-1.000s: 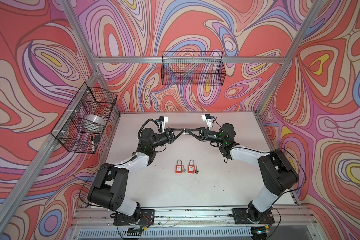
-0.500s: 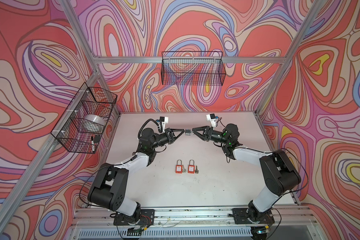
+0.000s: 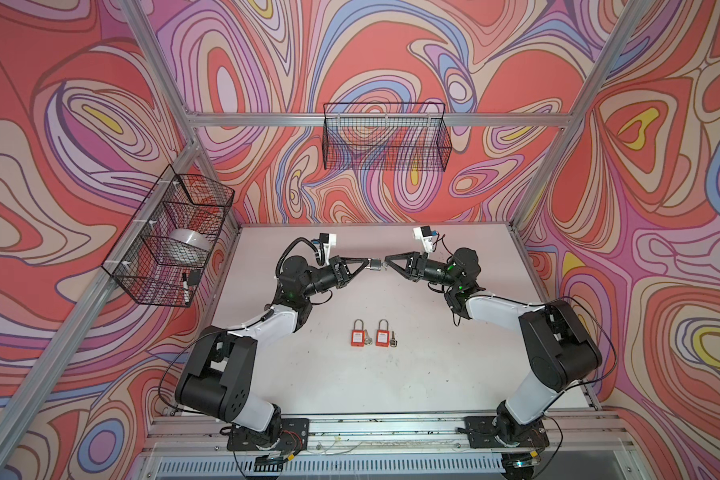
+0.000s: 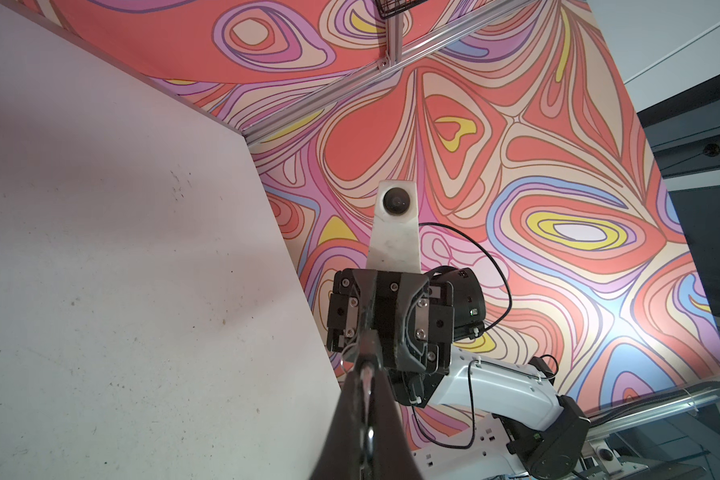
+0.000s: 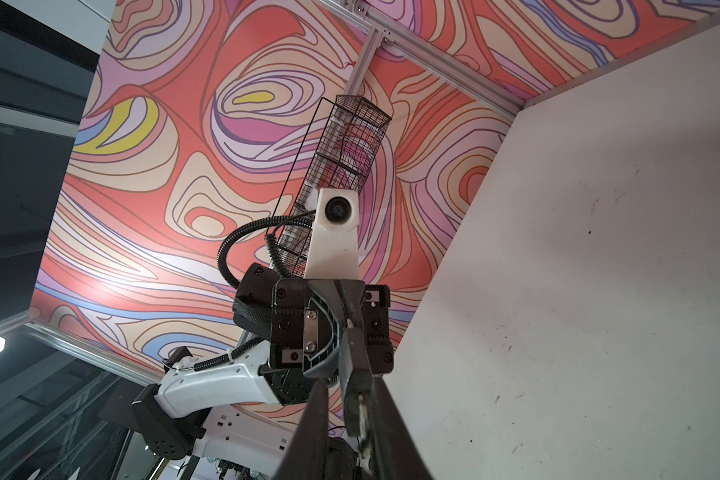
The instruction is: Lock with the key
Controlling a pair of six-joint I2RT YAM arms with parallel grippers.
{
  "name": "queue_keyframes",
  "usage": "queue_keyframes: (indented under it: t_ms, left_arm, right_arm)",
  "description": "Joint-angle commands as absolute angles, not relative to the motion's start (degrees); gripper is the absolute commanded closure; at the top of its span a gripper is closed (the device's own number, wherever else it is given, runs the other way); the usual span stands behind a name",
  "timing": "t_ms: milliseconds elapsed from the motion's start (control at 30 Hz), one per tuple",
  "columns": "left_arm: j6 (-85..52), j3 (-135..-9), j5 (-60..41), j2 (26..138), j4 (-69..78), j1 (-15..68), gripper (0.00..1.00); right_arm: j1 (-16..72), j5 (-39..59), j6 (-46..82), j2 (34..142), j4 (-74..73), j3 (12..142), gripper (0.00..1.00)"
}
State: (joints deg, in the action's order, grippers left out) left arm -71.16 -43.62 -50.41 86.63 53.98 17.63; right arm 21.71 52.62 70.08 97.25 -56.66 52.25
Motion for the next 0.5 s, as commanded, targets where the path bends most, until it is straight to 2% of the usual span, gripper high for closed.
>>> queue_keyframes:
  t_ms: [0,467]
  left_arm:
    - [-71.4,-44.6,-51.2,85.8,56.1,17.4,1.0]
    - [-71.5,-44.8,-51.2,86.1,56.3,17.4,1.0]
  right_arm:
    - [21.6,53.5,70.2,97.8,-58.1,51.7,0.82]
    - [21.7,54.4,70.8,98.4,-57.7,51.2,0.83]
